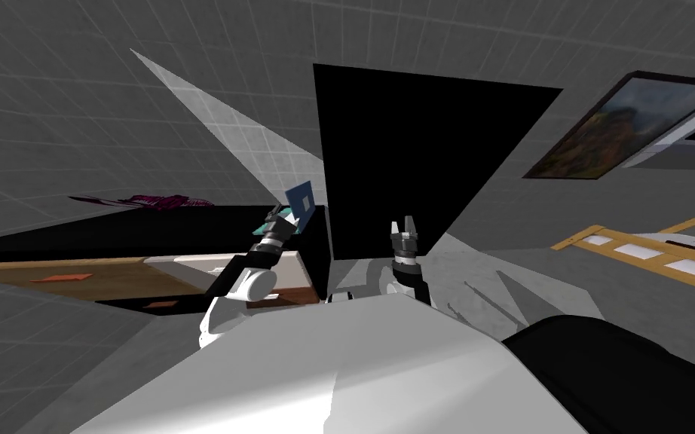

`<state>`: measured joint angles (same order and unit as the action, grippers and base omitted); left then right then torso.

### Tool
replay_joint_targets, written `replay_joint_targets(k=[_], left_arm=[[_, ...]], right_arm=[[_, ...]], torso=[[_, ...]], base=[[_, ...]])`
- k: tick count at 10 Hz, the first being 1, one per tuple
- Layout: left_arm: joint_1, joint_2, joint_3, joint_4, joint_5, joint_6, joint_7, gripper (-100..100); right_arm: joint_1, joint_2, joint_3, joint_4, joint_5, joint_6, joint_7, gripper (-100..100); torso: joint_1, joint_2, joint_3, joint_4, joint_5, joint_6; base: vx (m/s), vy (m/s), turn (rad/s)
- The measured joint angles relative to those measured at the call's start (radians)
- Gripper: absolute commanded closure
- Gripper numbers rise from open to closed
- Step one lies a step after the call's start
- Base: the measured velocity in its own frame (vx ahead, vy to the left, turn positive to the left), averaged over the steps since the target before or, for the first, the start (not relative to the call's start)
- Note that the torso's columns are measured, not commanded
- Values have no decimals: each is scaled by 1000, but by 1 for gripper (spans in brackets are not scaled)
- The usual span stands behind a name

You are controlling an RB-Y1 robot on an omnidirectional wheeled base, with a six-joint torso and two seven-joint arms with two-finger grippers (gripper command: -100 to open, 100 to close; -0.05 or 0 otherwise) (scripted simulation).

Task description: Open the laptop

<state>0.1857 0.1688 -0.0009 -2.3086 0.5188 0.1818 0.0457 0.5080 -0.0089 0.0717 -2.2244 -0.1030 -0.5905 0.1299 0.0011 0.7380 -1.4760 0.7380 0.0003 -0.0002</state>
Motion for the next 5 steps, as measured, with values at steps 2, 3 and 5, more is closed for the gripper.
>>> replay_joint_targets(k=[2, 3, 5], left_arm=[[-20, -18, 17, 0, 7, 39, 13, -100], [-30, -32, 26, 1, 9, 57, 19, -100], [-43, -73, 40, 0, 15, 84, 29, -100]], right_arm=[[0, 0, 0, 0, 0, 0, 0, 0], [0, 0, 0, 0, 0, 0, 0, 0], [0, 0, 0, 0, 0, 0, 0, 0]], torso=[[0, -1, -1, 0, 0, 0], [0, 0, 0, 0, 0, 0], [-1, 1, 1, 0, 0, 0]], base=[[70, -66, 148], [47, -65, 129], [40, -53, 111]])
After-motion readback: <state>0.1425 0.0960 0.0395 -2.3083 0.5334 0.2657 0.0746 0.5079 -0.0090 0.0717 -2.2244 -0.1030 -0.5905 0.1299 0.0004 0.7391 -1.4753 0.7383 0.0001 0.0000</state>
